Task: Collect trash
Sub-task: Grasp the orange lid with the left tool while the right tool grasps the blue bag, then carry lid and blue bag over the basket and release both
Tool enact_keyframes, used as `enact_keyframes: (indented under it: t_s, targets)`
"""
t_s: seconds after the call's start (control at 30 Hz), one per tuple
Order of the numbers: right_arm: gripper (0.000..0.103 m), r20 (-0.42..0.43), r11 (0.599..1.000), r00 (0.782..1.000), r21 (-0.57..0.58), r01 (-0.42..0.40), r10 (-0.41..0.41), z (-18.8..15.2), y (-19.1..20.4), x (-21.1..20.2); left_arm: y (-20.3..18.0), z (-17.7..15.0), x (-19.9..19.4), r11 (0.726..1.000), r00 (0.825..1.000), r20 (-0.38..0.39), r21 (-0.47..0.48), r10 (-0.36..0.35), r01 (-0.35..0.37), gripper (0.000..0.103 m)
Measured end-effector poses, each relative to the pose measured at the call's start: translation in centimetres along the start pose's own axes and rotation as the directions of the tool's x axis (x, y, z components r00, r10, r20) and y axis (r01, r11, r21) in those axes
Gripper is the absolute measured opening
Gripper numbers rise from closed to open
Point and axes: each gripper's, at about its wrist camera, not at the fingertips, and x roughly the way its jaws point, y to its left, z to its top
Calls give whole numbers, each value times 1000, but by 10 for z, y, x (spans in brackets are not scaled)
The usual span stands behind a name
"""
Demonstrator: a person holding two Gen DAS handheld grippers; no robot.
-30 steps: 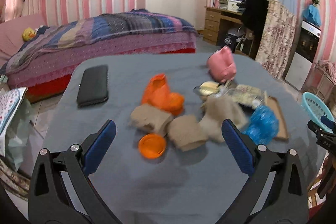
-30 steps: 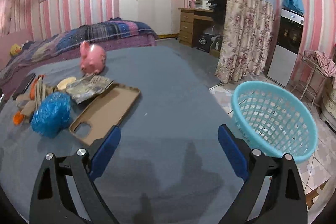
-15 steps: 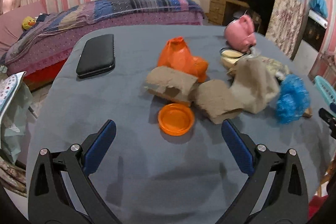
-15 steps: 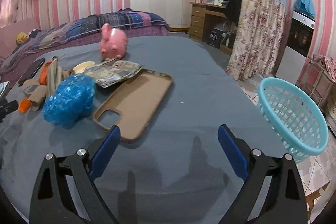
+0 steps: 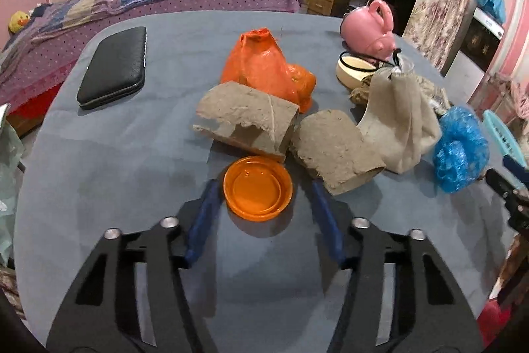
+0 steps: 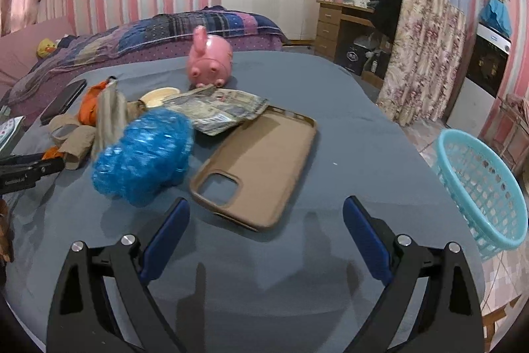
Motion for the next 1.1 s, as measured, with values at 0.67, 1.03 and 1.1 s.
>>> enact_keyframes:
  t_s: [0.67,1.03,1.1]
  targets:
    - [59,-79,968,973,-116,-224,216,33,70,32,26,23,-57,998,984,169,-26,62,-59,40]
    - [32,-7,968,975,-117,-223,224,33,47,7,8,31,-73,996,970,227,-6,84,-85,40]
    - [32,19,973,978,-108,-205,208,33,34,-3,1,34,-73,997,969,235,-9,72,-72,40]
